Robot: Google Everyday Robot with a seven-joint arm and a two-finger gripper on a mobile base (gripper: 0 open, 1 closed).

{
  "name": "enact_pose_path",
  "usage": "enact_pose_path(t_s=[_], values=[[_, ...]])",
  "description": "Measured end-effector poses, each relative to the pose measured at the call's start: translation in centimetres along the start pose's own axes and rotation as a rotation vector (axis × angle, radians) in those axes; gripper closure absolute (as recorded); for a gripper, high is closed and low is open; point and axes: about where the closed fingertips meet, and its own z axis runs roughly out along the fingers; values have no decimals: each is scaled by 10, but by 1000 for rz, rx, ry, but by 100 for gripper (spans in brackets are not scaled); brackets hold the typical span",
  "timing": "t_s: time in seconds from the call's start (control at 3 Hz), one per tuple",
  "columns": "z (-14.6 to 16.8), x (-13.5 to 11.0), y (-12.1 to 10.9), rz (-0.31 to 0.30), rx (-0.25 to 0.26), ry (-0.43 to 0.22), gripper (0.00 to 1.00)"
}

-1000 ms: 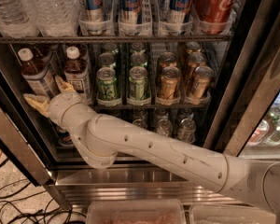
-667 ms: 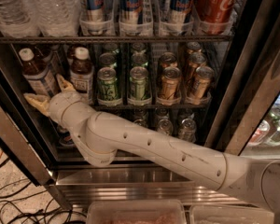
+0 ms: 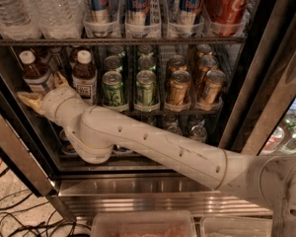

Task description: Pick blue plastic bottle from middle shelf of fridge

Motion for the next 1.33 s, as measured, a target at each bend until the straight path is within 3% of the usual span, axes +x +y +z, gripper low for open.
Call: enact_pose_path(t_s=[0.33, 1.0, 1.33], values=[[11, -5, 2, -14, 2, 3, 45], [12, -5, 2, -14, 1, 3, 92], [12, -5, 2, -14, 1, 3, 100]])
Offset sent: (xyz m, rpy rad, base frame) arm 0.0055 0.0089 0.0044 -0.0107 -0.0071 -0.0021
